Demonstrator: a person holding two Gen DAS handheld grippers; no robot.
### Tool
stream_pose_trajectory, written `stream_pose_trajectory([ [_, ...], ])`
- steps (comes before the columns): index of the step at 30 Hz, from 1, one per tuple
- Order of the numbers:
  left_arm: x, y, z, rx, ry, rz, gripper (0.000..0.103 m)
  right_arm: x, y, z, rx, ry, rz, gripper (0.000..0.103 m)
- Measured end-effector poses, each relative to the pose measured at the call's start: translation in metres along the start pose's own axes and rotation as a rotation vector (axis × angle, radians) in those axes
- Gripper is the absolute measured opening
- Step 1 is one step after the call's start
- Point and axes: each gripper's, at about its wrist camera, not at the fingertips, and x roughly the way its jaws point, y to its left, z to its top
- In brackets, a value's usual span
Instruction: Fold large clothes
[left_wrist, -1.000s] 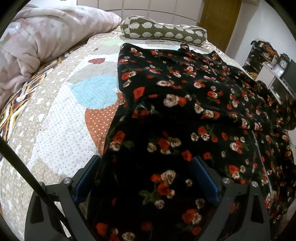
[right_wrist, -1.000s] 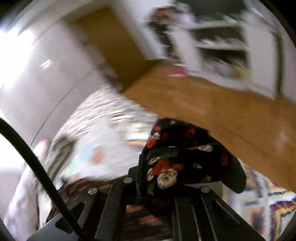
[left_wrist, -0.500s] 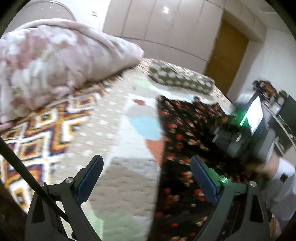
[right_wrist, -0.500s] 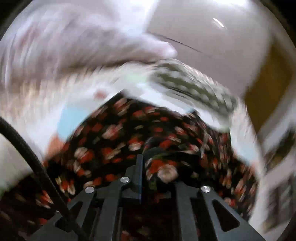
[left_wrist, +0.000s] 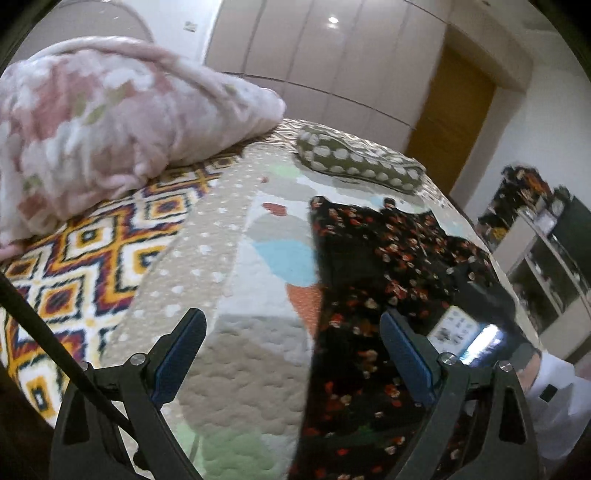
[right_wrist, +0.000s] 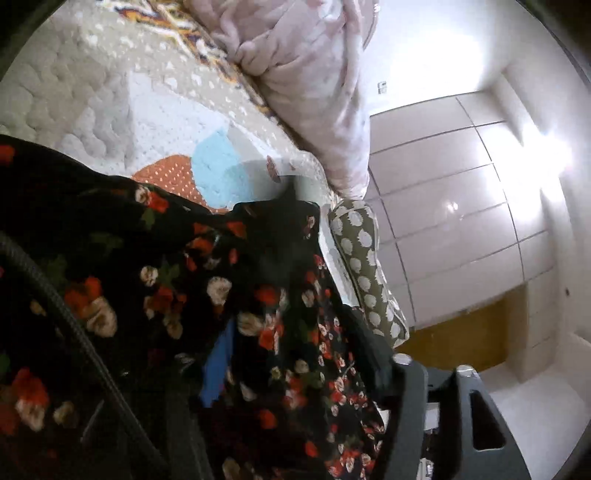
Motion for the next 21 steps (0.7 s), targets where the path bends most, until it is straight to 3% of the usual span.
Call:
stream_pose_trajectory([
  [3,0.009,-0.015,0.003,0.03,0.018,-0.018,0.094,-0.016,-0.021,-0.019,0.089,0.013,0.036,0.075],
  [6,0.02,-0.029,0.005,0.062,0.037,-0.032,0.094,-0.031,-0.06,-0.056,0.274,0.067,0.082,0.075],
  [10,0.037,-0.043,0.011,0.085,0.05,-0.041,0.094,-0.022,-0.144,-0.138,0.678,0.194,0.113,0.077],
  [14,0.064,-0.056,0.023,0.056,0.093,-0.057,0.094,0.005,-0.197,-0.23,1.027,0.348,0.065,0.078],
  [17,0.088,-0.07,0.035,0.057,0.122,-0.058,0.094,0.035,-0.206,-0.274,1.197,0.444,0.174,0.078],
  [20,0.11,-0.087,0.045,0.099,0.135,-0.043,0.094,0.061,-0.2,-0.292,1.32,0.456,0.34,0.078],
  [21,0.115,-0.091,0.046,0.112,0.14,-0.039,0.094,0.065,-0.198,-0.294,1.351,0.443,0.384,0.069],
])
